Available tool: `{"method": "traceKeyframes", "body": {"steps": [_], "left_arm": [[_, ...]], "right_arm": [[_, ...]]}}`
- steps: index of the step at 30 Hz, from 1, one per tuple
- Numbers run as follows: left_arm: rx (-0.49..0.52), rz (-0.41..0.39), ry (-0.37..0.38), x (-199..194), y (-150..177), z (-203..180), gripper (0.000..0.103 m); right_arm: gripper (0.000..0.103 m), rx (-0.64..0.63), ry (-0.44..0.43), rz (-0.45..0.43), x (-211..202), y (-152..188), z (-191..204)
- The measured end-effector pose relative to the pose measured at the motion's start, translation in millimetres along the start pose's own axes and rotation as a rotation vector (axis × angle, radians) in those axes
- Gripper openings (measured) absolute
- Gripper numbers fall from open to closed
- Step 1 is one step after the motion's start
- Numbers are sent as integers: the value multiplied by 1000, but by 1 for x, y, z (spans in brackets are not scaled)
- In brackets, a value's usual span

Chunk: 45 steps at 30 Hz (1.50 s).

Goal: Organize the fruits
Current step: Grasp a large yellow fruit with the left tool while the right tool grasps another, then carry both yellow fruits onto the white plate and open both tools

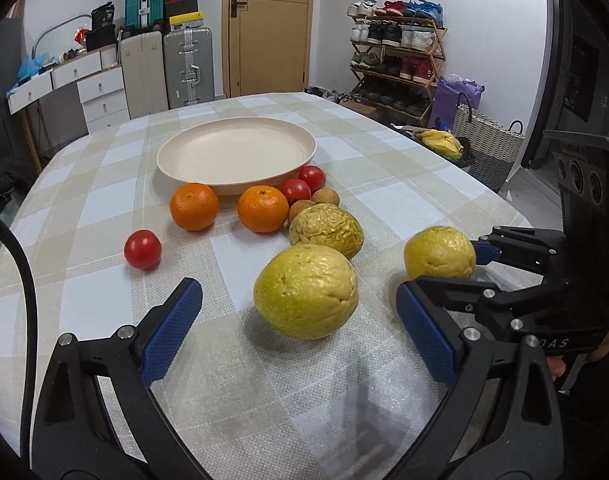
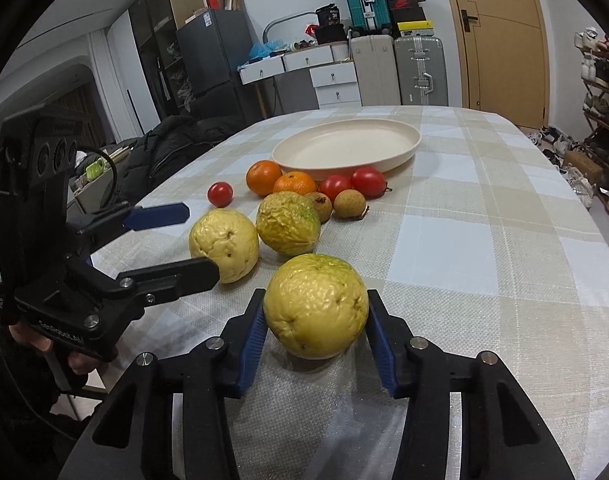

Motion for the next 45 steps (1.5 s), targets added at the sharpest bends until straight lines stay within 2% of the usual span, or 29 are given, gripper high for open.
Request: {"method": "traceKeyframes", "body": {"steps": [2,4,6,7,9,10,30,35,41,45], "left_arm": [[3,6,-10,3,0,0,95],[2,16,-12,7,0,1,88],[-6,27,-2,11,0,2,74],[-7,32,3,12,0,2,72],[-4,35,34,12,1,0,57],[0,37,44,12,2,-2,56],[-4,-40,9,-11,-3,3,55],[1,6,4,-3,6,3,55],[14,11,-3,0,8,0,55],[-1,57,-19,10,12,3,55]], "right_arm": [[48,7,0,-14,-2,-2,-2],[48,14,-5,-23,-5,-2,-2],[48,15,-3,-25,-6,-3,-3],[48,16,-1,-24,-6,-3,-4],[48,17,-3,-22,-6,-2,-4],[48,17,-3,-22,-6,-2,-3],[48,8,4,-62,-13,-4,0],[48,-1,8,-52,-11,-3,2],[48,0,6,-51,-11,-3,2],[48,-2,8,-54,-12,-3,3]]}}
Point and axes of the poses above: each gripper's, at about its wrist camera, not at the fingertips, and x roughly the way its jaws point, z to its left, y to its underside, the point moved 5 cm from there along x, roughly the way its jaws point, and after that the axes turned 14 degrees about -y, right-handed, at the moved point
